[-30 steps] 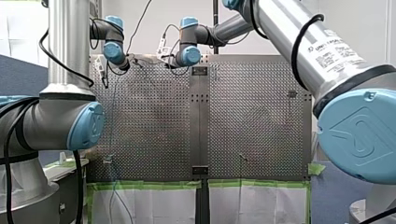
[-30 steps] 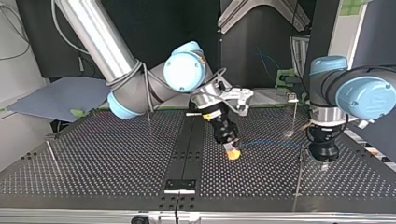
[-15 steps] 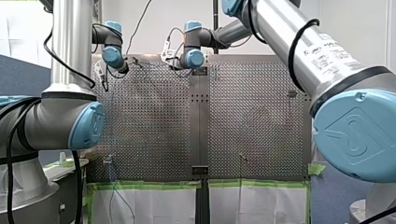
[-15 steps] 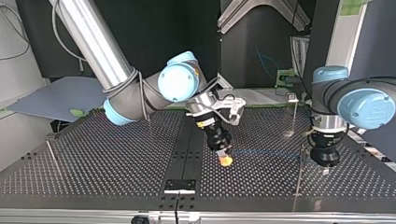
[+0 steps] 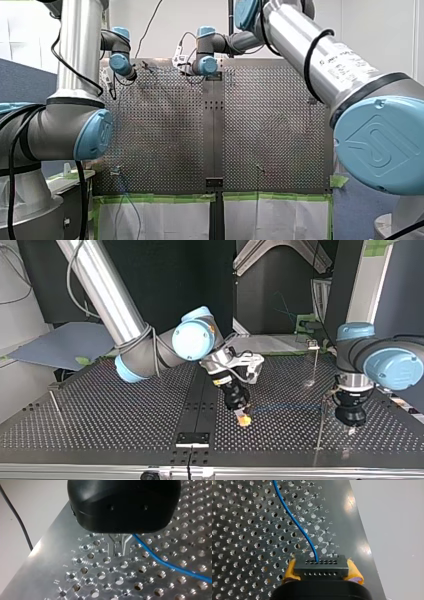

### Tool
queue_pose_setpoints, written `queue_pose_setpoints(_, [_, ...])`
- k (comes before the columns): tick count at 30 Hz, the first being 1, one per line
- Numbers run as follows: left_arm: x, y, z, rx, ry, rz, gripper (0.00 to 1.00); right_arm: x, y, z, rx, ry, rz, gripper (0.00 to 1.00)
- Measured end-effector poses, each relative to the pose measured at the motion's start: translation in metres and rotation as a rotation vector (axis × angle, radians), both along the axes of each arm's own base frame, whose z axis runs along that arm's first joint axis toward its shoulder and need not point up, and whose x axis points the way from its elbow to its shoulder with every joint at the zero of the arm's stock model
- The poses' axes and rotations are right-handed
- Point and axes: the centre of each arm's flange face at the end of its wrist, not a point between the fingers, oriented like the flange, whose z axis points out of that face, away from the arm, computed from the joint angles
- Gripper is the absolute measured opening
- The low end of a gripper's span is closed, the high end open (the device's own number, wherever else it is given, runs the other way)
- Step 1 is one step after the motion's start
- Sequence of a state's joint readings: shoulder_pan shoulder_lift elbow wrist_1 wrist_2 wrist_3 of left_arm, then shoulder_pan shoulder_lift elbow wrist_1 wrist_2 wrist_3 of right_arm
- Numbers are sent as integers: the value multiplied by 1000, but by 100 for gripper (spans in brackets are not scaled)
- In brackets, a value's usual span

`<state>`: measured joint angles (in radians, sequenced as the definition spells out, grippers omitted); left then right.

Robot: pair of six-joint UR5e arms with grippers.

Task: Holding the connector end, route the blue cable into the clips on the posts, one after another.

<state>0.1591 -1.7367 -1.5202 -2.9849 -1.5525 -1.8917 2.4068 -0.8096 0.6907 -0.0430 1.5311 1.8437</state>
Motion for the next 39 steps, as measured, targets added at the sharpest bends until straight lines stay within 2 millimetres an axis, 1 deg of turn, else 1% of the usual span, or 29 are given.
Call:
queue_pose_setpoints(7, [3,4,5,-3,-13,5,19,1,-6,3,-2,-5,-2,0])
queue_pose_setpoints(10, [3,5,5,-4,-15,7,19,-1,-14,-5,8,1,-11,0])
queue_pose_setpoints(11, [3,5,5,-4,-16,7,22,-2,-17,-7,11,3,-14,0])
queue_pose_setpoints(13, [4,6,5,-7,-21,9,22,-4,-22,-11,16,6,-19,0])
queue_pose_setpoints(14, [4,7,6,-9,-25,10,25,-4,-23,-12,17,7,-19,0])
queue_pose_setpoints(15, [5,8,6,-13,-31,12,25,-4,-24,-13,18,8,-19,0])
queue_pose_setpoints(17, [6,10,7,-17,-38,14,31,-5,-26,-13,19,10,-17,0])
queue_pose_setpoints(18, [6,11,7,-19,-41,15,31,-5,-26,-13,20,11,-17,0])
queue_pose_setpoints(20, [6,12,8,-20,-43,16,42,-6,-26,-14,22,13,-17,0])
queue_pose_setpoints(21, [6,12,8,-20,-44,17,42,-6,-26,-14,23,14,-17,0])
queue_pose_setpoints(22, [6,12,8,-20,-44,17,50,-6,-26,-14,24,15,-16,0])
queue_pose_setpoints(23, [6,12,8,-20,-44,17,61,-6,-26,-14,24,15,-16,0])
queue_pose_setpoints(24, [6,12,8,-21,-44,16,61,-6,-26,-14,25,16,-16,0])
queue_pose_setpoints(26, [6,12,8,-21,-44,16,75,-6,-26,-14,27,19,-16,0])
queue_pose_setpoints(27, [6,12,8,-22,-43,16,75,-7,-26,-15,28,20,-16,0])
queue_pose_setpoints(28, [6,12,8,-22,-43,17,86,-7,-26,-15,30,22,-16,0])
queue_pose_setpoints(29, [6,12,8,-24,-44,18,92,-7,-25,-15,31,23,-16,0])
queue_pose_setpoints(30, [6,13,8,-27,-46,20,92,-7,-25,-15,31,25,-16,0])
queue_pose_setpoints(31, [6,13,8,-30,-47,20,100,-7,-25,-15,32,26,-16,0])
queue_pose_setpoints(39, [7,15,9,-71,-61,15,100,-5,-23,-15,34,28,-12,0])
